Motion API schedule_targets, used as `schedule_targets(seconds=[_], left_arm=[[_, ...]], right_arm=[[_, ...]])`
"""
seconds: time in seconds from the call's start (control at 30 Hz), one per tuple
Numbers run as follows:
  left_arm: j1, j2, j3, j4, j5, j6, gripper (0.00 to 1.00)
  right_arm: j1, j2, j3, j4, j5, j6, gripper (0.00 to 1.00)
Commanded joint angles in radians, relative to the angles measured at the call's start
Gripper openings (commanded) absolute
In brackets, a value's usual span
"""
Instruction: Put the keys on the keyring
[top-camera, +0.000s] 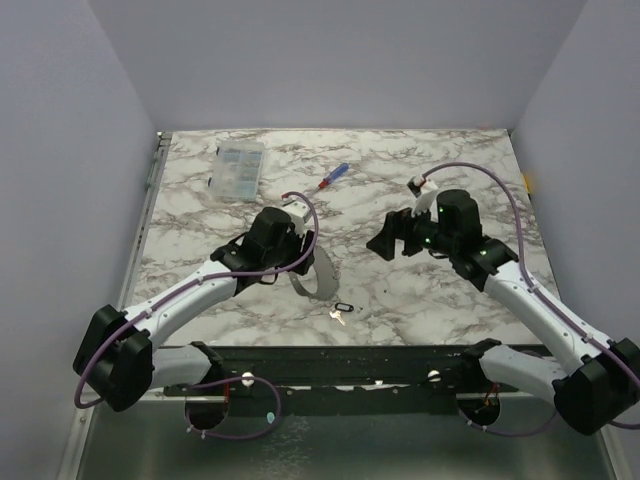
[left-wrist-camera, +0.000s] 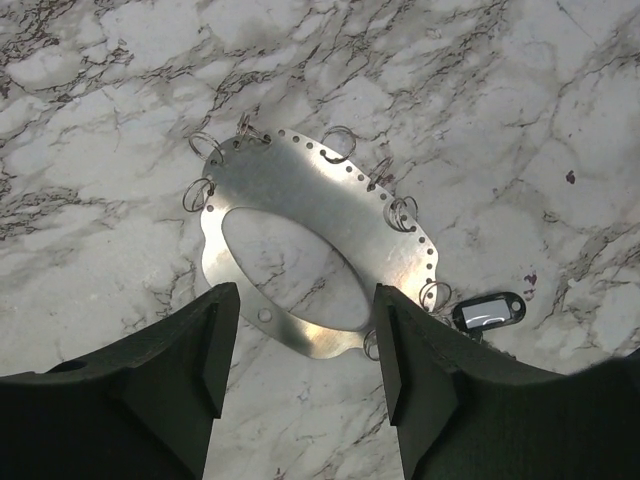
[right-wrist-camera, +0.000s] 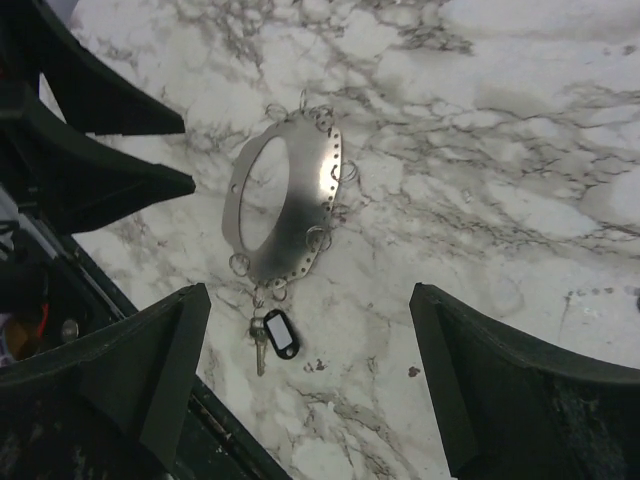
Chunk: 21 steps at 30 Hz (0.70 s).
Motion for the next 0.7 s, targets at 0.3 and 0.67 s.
schedule_targets(seconds=[0.3, 0.67], left_arm=[[-0.003, 0.013, 0.033, -0.01, -0.085, -0.001, 0.61], [-0.078, 0.026, -0.001, 0.032, -0.117, -0.104, 0.62]], right_arm=[[0.207, 0.203, -0.001, 0.073, 0.154, -0.008, 0.83], [0.251, 0.287, 0.096, -0.047, 0.512, 0.162, 0.75]])
